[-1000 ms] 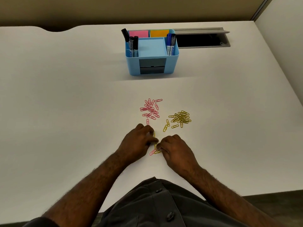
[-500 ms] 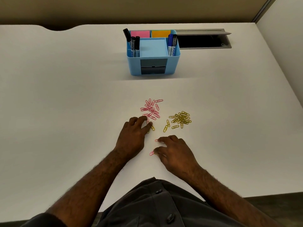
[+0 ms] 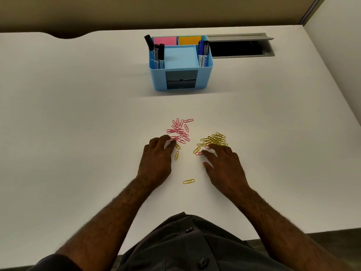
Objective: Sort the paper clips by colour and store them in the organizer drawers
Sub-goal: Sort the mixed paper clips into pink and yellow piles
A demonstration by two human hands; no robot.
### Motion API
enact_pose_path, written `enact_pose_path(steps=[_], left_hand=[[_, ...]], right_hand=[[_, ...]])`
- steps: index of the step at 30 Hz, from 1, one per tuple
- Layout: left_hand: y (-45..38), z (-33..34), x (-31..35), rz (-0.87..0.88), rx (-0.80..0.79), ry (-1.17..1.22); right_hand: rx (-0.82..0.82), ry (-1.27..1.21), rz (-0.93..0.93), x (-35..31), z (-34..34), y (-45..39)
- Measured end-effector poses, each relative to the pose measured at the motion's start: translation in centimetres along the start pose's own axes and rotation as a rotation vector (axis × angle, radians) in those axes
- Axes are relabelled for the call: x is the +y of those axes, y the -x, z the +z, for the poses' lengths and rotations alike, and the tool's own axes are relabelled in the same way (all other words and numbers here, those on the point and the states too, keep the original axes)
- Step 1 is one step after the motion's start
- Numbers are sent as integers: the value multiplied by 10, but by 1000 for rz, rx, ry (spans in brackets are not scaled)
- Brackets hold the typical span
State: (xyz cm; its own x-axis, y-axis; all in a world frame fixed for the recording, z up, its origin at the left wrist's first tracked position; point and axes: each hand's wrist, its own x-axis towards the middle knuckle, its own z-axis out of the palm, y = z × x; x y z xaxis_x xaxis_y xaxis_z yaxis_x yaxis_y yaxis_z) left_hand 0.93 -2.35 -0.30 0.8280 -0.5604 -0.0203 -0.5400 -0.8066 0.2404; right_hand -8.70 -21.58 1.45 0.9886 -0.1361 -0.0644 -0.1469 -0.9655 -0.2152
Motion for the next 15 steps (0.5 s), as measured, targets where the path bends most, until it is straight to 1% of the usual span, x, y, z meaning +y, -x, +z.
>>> enact_pose_path(steps=[3,5,7,10,15], left_hand=[[5,-5,0,-22,63,100],[11,-4,-1,-14,42,110],[16,0,-1,-1,18,105],[20,5,1,4,28,96],[13,6,10,-57,89,48]], right_hand=[[61,-34,-112,-10,0,8],[48,-56,-215,-18,2,15],[3,-93,-280,-24,6,21],[-35,-119,-298,-31,14,23],[-10,-90,-293,-32,23,18]])
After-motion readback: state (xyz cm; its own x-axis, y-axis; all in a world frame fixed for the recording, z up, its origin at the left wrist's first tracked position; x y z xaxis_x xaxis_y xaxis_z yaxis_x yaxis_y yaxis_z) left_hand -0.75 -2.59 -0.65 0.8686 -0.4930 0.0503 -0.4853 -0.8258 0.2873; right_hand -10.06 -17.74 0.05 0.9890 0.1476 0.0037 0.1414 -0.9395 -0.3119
